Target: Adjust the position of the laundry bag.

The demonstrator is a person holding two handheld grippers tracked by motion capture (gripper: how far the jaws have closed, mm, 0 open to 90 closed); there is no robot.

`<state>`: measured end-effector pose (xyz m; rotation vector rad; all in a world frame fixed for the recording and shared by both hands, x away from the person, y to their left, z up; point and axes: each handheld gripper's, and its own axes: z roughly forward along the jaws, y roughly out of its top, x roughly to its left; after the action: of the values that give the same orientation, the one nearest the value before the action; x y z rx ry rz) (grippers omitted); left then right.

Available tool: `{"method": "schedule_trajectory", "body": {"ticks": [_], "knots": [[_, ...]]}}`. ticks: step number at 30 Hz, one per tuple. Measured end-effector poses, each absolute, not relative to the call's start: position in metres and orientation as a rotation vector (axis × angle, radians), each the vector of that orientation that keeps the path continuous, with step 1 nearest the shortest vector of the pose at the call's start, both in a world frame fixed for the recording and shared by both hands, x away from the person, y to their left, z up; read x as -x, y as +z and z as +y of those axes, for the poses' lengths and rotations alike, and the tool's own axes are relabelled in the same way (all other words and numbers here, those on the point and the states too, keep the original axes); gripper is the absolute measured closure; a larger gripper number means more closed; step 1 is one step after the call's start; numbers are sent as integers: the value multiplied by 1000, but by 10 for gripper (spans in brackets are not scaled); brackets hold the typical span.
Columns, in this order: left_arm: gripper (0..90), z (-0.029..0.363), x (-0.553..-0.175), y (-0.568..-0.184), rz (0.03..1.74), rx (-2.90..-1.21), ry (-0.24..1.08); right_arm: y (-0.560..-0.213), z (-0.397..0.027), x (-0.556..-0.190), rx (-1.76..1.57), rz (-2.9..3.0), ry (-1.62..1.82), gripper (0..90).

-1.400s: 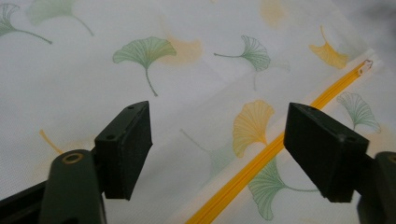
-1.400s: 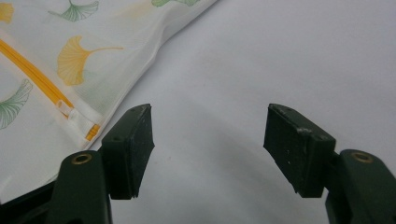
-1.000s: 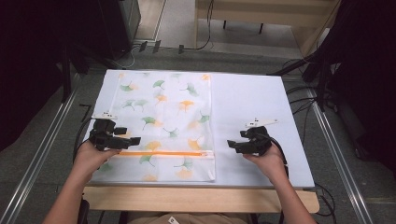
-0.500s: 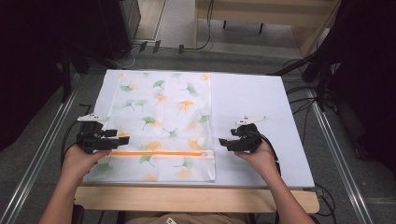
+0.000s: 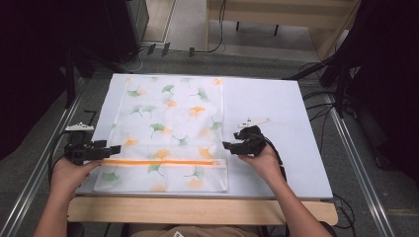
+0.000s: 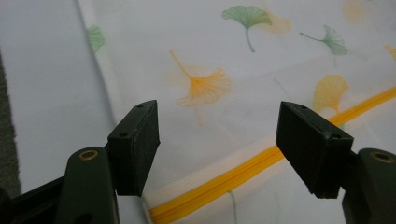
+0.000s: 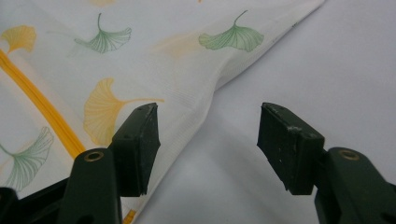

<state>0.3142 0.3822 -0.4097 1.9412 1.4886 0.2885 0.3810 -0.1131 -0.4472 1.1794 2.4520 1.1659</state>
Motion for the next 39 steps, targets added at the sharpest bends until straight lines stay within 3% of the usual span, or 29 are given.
{"method": "schedule_trajectory", "body": {"ticks": [15, 22, 26, 27, 28, 30, 31, 35, 39], "knots": [[310, 407, -328, -427, 1615, -1906, 290, -465, -78, -404, -1154, 2467, 1089, 412], [367, 402, -335, -435, 1639, -1921, 244, -470, -73, -407, -1165, 2474, 1073, 494], [477, 399, -335, -438, 1637, -1945, 255, -470, -71, -406, -1144, 2484, 1063, 587], [519, 400, -335, -438, 1630, -1937, 230, -469, -72, -405, -1150, 2487, 1050, 674], [534, 397, -335, -439, 1630, -1945, 236, -469, -72, -405, -1139, 2493, 1035, 717], [646, 397, -335, -439, 1624, -1953, 233, -469, -72, -404, -1134, 2495, 1023, 755], [657, 397, -335, -439, 1617, -1961, 231, -468, -72, -404, -1145, 2496, 1017, 828], [823, 398, -334, -440, 1593, -1966, 196, -466, -74, -405, -1143, 2494, 1036, 890], [888, 400, -334, -439, 1582, -1941, 160, -466, -74, -405, -1167, 2494, 1030, 892]]}}
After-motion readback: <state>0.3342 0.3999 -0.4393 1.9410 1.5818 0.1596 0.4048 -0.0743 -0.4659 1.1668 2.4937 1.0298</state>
